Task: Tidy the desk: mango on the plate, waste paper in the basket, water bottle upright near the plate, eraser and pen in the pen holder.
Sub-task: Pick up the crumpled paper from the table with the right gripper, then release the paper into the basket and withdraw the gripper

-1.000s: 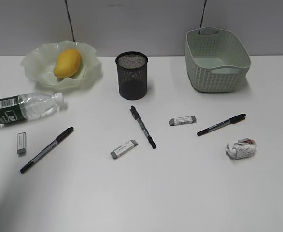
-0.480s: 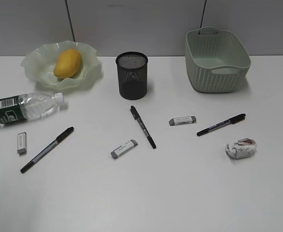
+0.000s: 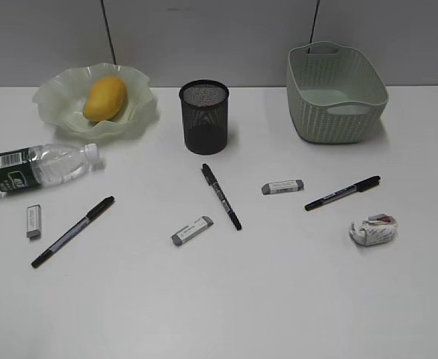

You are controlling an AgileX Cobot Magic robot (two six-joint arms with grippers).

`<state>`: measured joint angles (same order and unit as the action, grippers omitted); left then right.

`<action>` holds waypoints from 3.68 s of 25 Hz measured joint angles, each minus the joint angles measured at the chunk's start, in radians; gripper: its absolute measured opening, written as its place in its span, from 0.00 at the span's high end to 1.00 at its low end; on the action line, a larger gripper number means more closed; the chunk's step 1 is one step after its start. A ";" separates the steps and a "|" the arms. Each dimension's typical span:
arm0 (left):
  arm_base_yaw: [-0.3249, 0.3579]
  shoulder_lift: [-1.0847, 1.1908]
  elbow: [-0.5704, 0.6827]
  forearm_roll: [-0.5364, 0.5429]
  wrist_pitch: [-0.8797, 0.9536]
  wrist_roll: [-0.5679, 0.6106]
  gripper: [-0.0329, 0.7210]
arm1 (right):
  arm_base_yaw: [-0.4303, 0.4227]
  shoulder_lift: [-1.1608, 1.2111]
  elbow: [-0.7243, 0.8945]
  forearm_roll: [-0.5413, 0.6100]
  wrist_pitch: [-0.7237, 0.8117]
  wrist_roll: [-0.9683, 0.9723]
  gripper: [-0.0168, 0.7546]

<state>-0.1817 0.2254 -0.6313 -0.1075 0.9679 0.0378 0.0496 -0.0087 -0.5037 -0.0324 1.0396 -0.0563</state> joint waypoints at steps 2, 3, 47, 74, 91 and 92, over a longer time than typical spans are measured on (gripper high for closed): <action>0.000 -0.001 0.023 0.003 0.002 0.000 0.24 | 0.000 0.000 0.000 0.000 0.000 0.000 0.33; 0.000 -0.001 0.035 0.004 0.003 0.000 0.24 | 0.000 0.000 0.000 0.000 0.000 0.000 0.33; 0.000 -0.001 0.073 0.004 0.011 0.000 0.27 | 0.021 1.670 -0.280 0.444 -0.499 0.077 0.34; 0.000 -0.001 0.073 0.004 0.011 0.000 0.27 | 0.066 1.895 -0.381 0.388 -0.602 0.247 0.70; 0.000 -0.001 0.073 0.004 0.011 0.000 0.27 | 0.066 1.769 -0.613 0.393 -0.453 0.196 0.87; 0.000 -0.001 0.073 0.004 0.011 0.000 0.27 | 0.066 1.767 -0.655 0.393 -0.453 0.195 0.87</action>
<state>-0.1817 0.2241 -0.5586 -0.1034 0.9793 0.0378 0.1155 1.7583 -1.1590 0.3602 0.5868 0.1389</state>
